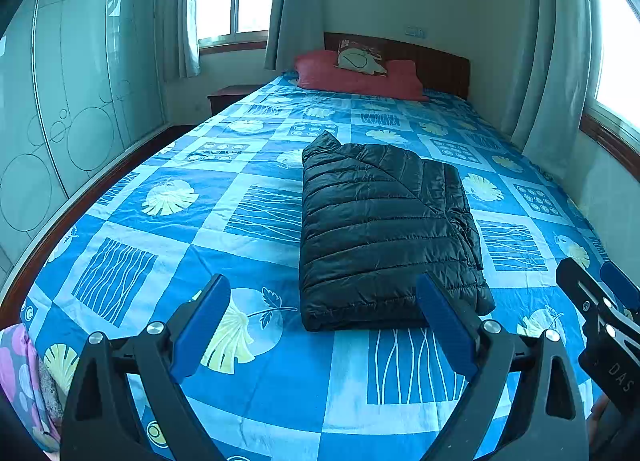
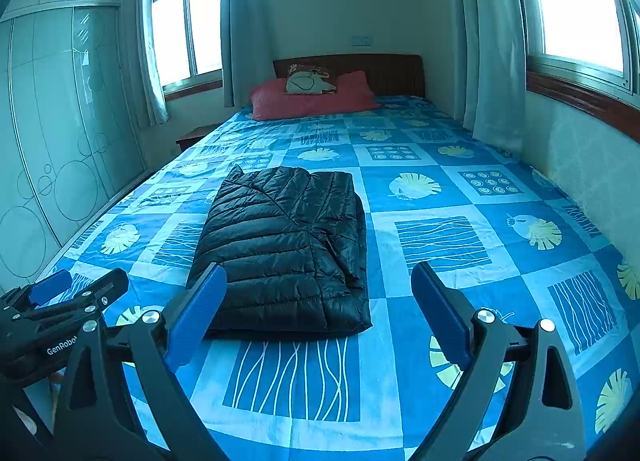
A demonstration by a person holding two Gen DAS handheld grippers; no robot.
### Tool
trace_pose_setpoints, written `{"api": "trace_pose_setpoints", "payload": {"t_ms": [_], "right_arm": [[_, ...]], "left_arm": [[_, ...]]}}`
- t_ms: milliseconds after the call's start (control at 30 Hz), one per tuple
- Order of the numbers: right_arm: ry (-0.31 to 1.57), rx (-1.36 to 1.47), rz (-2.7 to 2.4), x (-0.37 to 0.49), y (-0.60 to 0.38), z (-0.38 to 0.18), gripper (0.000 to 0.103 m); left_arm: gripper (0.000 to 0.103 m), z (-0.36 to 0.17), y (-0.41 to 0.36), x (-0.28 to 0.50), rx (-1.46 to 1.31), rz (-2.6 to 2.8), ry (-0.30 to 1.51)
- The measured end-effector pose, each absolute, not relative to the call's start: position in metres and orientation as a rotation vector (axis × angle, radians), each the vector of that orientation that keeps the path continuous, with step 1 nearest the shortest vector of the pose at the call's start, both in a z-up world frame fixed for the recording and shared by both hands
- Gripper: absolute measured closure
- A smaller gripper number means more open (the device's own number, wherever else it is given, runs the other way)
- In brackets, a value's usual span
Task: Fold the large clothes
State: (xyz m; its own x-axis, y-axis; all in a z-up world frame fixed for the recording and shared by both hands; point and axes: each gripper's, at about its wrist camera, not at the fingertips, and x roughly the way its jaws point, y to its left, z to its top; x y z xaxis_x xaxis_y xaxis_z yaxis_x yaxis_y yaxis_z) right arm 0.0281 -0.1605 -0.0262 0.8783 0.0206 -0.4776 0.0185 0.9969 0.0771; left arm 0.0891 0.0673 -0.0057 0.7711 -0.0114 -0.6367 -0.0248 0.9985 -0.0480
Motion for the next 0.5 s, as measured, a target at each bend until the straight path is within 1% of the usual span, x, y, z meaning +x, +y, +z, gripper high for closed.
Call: {"api": "trace_pose_setpoints", "payload": {"t_ms": [500], "right_arm": [[0.499, 0.082, 0.004, 0.0279, -0.1611, -0.0246, 0.010]], "left_arm": [[0.009, -0.0040, 0.0681, 0.0926, -0.058, 0.002, 0.691]]}}
